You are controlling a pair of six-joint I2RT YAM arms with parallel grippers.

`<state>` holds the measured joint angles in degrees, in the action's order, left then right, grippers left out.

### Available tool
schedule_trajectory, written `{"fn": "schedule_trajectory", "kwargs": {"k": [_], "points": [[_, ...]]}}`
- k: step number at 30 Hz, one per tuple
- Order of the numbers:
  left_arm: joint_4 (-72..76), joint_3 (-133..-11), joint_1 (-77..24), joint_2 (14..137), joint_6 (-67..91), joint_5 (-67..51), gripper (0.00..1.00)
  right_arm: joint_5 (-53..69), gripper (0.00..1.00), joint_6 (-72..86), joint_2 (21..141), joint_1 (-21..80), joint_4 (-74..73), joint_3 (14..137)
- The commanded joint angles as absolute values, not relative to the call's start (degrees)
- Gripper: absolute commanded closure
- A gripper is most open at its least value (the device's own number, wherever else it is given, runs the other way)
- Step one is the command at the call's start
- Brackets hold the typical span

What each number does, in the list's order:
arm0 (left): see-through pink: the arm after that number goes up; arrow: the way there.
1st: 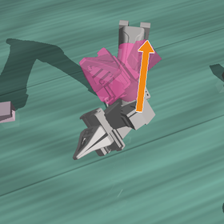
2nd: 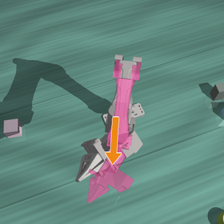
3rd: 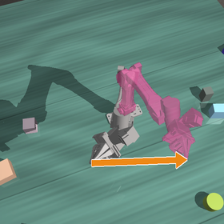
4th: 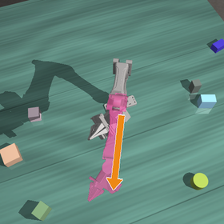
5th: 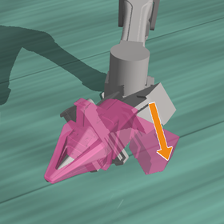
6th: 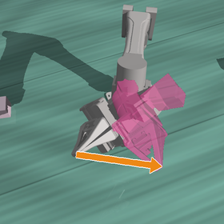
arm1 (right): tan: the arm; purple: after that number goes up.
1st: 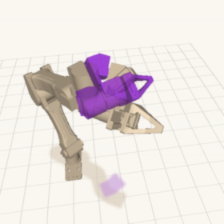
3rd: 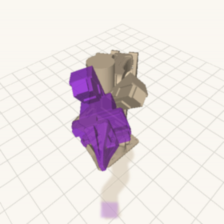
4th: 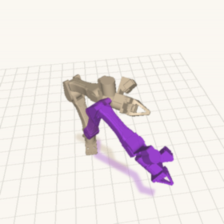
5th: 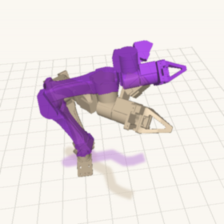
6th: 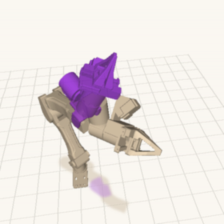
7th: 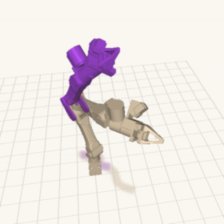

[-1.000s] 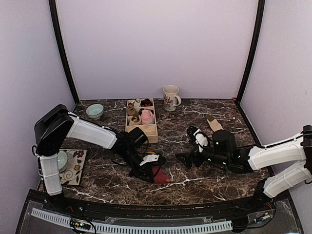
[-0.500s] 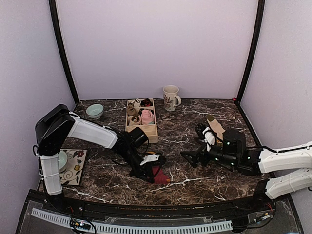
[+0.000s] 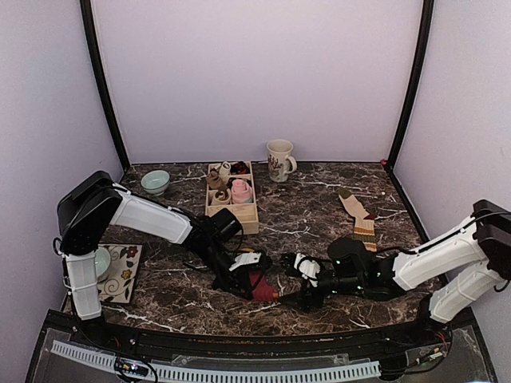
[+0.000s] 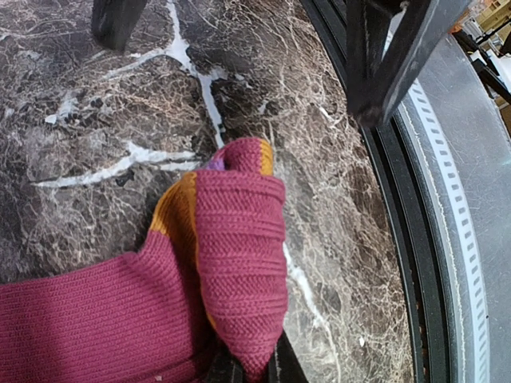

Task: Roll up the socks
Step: Roll the sock at the center of the board.

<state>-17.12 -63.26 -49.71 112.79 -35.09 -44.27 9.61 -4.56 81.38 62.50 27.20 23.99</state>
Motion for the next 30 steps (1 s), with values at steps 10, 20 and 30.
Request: {"fn": "schedule_trajectory", "kwargs": {"k": [10, 20, 30], "points": [[-20.11, -60.72, -50.19, 115.71, -35.59, -35.59, 1.0, 20.48, 0.49, 0.91, 100.76, 62.47, 48.34, 30.65], [-19.65, -60.61, -50.19, 114.95, -35.95, -34.06, 1.0, 22.16, 0.76, 7.89, 103.39, 60.77, 56.42, 26.5], [-18.46, -59.4, -50.27, 113.51, -35.58, -33.57, 0.93, 21.86, 0.61, 13.37, 108.27, 60.6, 62.46, 24.19]]}}
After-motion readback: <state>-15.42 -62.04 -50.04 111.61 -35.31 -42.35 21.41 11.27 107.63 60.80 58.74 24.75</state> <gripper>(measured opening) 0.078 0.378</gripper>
